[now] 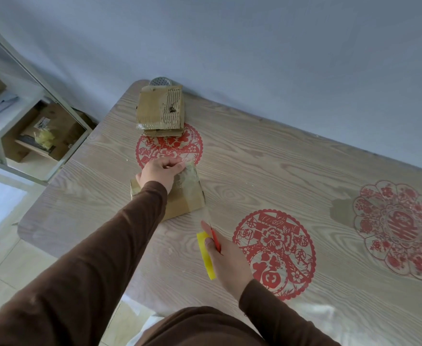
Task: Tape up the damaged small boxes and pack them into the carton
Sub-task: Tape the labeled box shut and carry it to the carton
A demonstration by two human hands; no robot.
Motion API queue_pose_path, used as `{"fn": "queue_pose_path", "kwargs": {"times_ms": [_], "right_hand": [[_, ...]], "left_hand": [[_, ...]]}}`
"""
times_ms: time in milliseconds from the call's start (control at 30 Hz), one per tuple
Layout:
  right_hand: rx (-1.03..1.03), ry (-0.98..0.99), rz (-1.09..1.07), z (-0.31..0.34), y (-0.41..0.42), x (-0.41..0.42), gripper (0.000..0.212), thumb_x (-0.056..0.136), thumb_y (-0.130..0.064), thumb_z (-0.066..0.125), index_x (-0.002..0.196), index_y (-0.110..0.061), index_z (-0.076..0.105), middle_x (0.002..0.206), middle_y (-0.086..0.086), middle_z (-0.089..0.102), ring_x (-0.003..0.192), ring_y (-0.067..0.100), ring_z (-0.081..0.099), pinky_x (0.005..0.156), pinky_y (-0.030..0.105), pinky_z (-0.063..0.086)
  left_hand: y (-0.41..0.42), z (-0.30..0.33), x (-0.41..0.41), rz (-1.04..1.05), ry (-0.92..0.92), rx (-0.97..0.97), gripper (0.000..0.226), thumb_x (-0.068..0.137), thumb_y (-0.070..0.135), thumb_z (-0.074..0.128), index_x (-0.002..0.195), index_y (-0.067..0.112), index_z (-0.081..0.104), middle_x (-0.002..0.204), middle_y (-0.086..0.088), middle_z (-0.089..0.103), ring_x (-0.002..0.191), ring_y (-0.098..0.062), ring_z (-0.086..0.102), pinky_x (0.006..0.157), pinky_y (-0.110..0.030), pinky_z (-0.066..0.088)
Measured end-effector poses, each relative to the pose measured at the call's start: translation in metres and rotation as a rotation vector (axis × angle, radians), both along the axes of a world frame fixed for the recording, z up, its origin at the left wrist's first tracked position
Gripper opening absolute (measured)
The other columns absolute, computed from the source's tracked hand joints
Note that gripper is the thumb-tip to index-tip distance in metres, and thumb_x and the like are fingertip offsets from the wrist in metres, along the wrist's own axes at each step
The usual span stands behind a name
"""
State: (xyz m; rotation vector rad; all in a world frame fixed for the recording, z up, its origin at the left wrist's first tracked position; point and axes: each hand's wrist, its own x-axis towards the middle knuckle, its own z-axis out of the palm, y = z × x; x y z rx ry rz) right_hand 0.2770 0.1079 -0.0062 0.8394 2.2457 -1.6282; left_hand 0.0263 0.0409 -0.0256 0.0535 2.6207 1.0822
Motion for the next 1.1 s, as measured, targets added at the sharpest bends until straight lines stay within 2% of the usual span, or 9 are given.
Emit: {"fn": "queue_pose_path", "kwargs": {"times_ms": [167,267,333,467,567,667,900,1000,1100], "right_hand": [[0.023,-0.027,0.021,-0.003,0.002,0.005,0.044,0.108,-0.038,0.037,0.152,-0.044,0.036,0.142,-0.012,0.057,0.128,0.008,0.055,0.098,0.018,0.04],[-0.013,-0.033,-0.007,-0.007,0.003,0.008,0.044,0.107,-0.038,0.038,0.151,-0.044,0.038,0.141,-0.012,0.058,0.126,0.005,0.054,0.099,0.018,0.039],[-0.01,-0.031,-0.011,-0.009,0.002,0.008,0.044,0.107,-0.038,0.038,0.15,-0.045,0.038,0.138,-0.012,0.06,0.115,-0.001,0.055,0.095,0.016,0.04],[-0.044,-0.03,-0.021,-0.013,0.001,0.007,0.044,0.107,-0.037,0.039,0.151,-0.043,0.037,0.139,-0.009,0.06,0.114,-0.001,0.053,0.096,0.017,0.039],[-0.063,-0.033,-0.031,-0.017,0.001,0.008,0.044,0.108,-0.035,0.039,0.151,-0.043,0.038,0.142,-0.011,0.057,0.128,0.005,0.052,0.099,0.017,0.037],[-0.079,-0.029,-0.039,-0.02,0.002,0.008,0.044,0.108,-0.033,0.039,0.151,-0.043,0.038,0.143,-0.014,0.053,0.13,0.003,0.049,0.104,0.018,0.037],[-0.029,-0.053,0.004,-0.031,0.004,0.002,0.045,0.106,-0.036,0.037,0.15,-0.046,0.039,0.125,-0.012,0.063,0.109,0.005,0.059,0.102,0.03,0.048],[-0.006,-0.041,0.022,-0.029,0.006,0.001,0.045,0.107,-0.033,0.037,0.15,-0.045,0.04,0.13,-0.015,0.059,0.119,0.005,0.058,0.102,0.024,0.045],[-0.017,-0.037,0.005,-0.031,0.006,0.001,0.045,0.107,-0.033,0.037,0.15,-0.046,0.04,0.139,-0.009,0.06,0.118,0.008,0.06,0.1,0.024,0.047]], "left_hand": [[0.0,-0.004,0.011,-0.029,0.112,-0.047,0.026,0.083,0.048,0.074,0.103,0.034,0.064,0.094,0.017,0.07,0.095,-0.012,0.054,0.091,-0.035,0.025],[-0.001,-0.005,0.012,-0.033,0.106,-0.002,0.057,0.082,0.04,0.077,0.121,0.029,0.037,0.086,0.018,0.066,0.082,-0.002,0.051,0.092,-0.036,0.027],[-0.002,-0.007,0.011,-0.099,0.14,-0.041,0.054,0.085,0.039,0.073,0.121,0.032,0.033,0.089,0.017,0.065,0.085,-0.007,0.055,0.096,-0.041,0.031],[-0.005,-0.016,0.013,-0.218,0.333,-0.037,0.029,0.089,0.024,0.068,0.109,0.03,0.048,0.115,0.009,0.051,0.097,-0.018,0.056,0.095,-0.047,0.044],[-0.005,-0.023,0.017,-0.31,0.424,-0.063,0.019,0.093,0.012,0.06,0.098,0.03,0.065,0.123,0.006,0.051,0.116,-0.019,0.051,0.102,-0.048,0.039],[-0.004,-0.019,0.017,-0.418,0.383,-0.138,0.031,0.103,0.022,0.045,0.115,0.04,0.067,0.124,0.011,0.06,0.121,-0.016,0.054,0.107,-0.047,0.034],[-0.009,0.004,-0.003,-0.59,0.134,-0.495,0.044,0.105,0.051,0.026,0.134,0.037,0.056,0.13,0.002,0.065,0.115,-0.026,0.06,0.091,-0.039,0.045],[-0.014,0.006,-0.013,-0.65,0.053,-0.44,0.045,0.107,0.046,0.027,0.145,0.035,0.048,0.141,-0.004,0.06,0.124,-0.029,0.057,0.102,-0.04,0.045],[-0.025,-0.004,-0.023,-0.64,0.078,-0.301,0.038,0.109,0.031,0.032,0.145,0.028,0.041,0.133,-0.011,0.064,0.115,-0.031,0.063,0.1,-0.041,0.049]]}}
